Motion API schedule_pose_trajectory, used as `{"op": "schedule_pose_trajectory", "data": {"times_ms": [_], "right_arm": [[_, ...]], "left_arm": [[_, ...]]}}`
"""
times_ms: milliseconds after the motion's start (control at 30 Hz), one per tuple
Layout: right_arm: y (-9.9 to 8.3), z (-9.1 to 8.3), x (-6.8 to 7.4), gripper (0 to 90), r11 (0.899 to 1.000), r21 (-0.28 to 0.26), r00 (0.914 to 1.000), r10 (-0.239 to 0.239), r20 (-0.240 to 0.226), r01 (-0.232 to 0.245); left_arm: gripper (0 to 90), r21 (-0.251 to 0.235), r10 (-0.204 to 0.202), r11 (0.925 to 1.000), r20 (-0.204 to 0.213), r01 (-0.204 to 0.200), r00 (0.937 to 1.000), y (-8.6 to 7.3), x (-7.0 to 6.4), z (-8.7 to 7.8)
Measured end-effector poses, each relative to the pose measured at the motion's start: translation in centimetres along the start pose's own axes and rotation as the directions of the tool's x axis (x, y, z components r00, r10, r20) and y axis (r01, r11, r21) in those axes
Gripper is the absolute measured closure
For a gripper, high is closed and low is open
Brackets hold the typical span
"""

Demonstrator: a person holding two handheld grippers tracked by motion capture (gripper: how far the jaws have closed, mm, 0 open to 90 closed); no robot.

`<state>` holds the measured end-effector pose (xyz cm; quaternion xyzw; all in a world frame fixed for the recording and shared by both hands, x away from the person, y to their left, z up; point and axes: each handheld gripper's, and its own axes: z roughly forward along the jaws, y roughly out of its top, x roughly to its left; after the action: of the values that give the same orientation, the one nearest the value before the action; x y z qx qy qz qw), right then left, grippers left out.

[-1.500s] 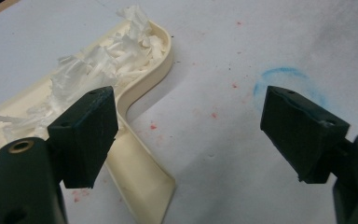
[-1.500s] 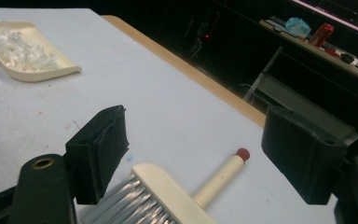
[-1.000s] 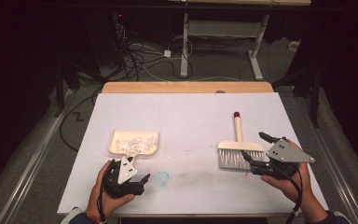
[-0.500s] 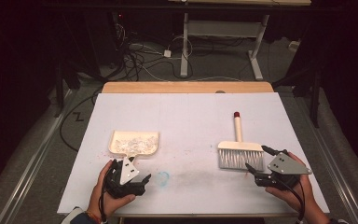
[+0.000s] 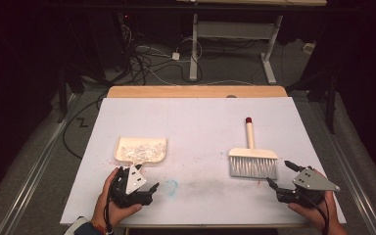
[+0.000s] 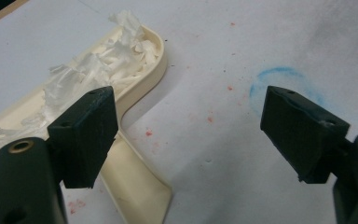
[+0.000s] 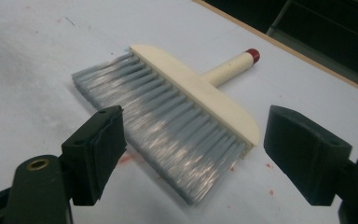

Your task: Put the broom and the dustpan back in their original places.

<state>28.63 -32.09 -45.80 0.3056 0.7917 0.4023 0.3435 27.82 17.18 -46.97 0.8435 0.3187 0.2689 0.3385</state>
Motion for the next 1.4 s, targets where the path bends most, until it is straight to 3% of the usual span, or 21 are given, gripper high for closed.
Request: {"op": "schedule_pose_trajectory", "data": {"times_ms": [267, 600, 733, 1400], "right_arm": [[0.3, -0.3, 0.0, 21.1, 1.000, -0.021, 1.0000, -0.004, 0.001, 0.004], [0.8, -1.2, 0.2, 21.2, 0.999, -0.042, 0.9993, -0.009, 0.036, 0.010], [0.9, -1.3, 0.1, 21.1, 0.999, -0.043, 0.9994, -0.007, 0.035, 0.008], [1.3, -1.5, 0.2, 21.1, 0.998, -0.055, 0.9997, -0.001, 0.025, 0.002]], "left_arm": [[18.3, 0.002, 0.006, 1.0000, -0.006, -0.006, 1.0000, 0.2, -0.2, 0.2], [18.3, 0.012, 0.016, 0.9998, 0.000, -0.016, 0.9999, 0.2, -0.6, 0.1], [18.3, 0.006, 0.003, 1.0000, -0.002, -0.003, 1.0000, 0.2, -0.5, 0.1], [18.3, 0.011, 0.009, 0.9999, -0.007, -0.009, 0.9999, 0.3, -0.6, 0.1]]}}
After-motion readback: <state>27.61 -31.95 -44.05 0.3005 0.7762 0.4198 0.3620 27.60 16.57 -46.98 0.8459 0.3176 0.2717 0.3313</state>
